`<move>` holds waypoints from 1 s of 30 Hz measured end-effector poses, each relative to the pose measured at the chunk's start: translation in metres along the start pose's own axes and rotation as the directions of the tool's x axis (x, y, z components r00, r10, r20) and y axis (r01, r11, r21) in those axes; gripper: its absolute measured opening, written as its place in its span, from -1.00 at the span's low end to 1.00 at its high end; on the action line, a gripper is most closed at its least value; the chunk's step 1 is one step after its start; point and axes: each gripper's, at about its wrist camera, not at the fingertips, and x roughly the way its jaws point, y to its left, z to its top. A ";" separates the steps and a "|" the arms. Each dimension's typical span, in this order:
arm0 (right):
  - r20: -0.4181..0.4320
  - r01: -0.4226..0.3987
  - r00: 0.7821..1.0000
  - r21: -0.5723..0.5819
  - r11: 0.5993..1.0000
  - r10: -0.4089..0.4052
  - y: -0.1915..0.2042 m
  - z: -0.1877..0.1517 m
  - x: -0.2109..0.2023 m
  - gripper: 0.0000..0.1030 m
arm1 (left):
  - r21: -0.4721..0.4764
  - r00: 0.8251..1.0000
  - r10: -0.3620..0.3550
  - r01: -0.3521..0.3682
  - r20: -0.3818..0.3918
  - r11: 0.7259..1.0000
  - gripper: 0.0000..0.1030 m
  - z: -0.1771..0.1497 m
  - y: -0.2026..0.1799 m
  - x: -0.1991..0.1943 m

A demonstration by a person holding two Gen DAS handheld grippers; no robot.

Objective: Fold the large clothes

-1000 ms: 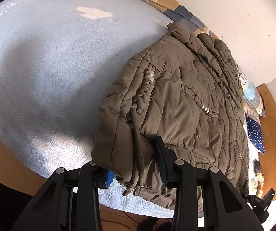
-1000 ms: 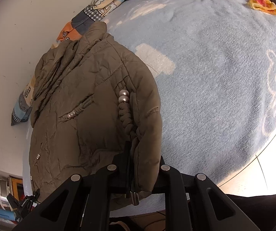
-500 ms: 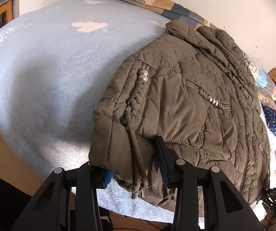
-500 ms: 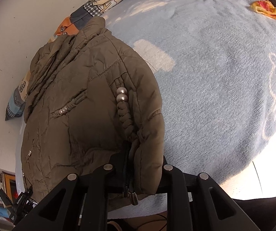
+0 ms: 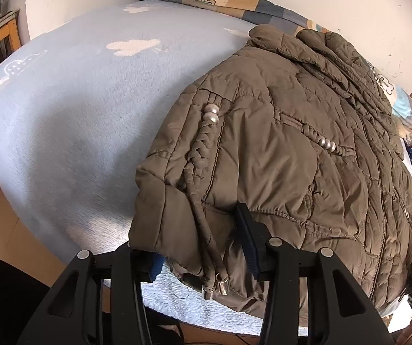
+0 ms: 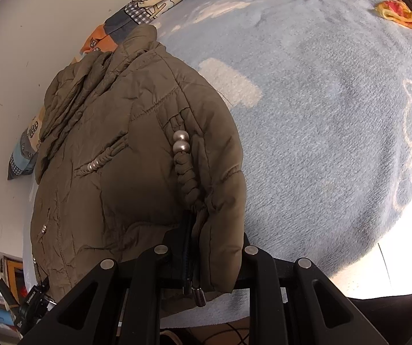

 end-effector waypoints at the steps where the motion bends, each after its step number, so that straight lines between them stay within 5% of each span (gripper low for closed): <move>1: 0.012 0.004 1.000 -0.020 1.000 -0.004 0.001 0.000 0.000 -0.63 | 0.004 1.000 -0.005 0.005 0.001 1.000 -0.19 0.000 0.000 0.000; 11: 0.046 -0.025 0.999 -0.036 0.999 0.026 0.004 -0.001 -0.013 -0.77 | 0.076 0.998 -0.023 0.018 0.067 0.997 -0.63 0.001 -0.009 -0.018; 22: 0.127 -0.107 0.985 -0.075 0.991 0.116 0.013 -0.001 -0.042 -0.79 | 0.135 0.989 -0.035 0.015 0.146 0.991 -0.69 0.003 -0.017 -0.038; 30: 0.180 -0.127 0.972 -0.125 0.984 0.149 0.020 -0.005 -0.059 -0.79 | 0.223 0.967 -0.028 -0.030 0.253 0.974 -0.69 0.003 -0.032 -0.061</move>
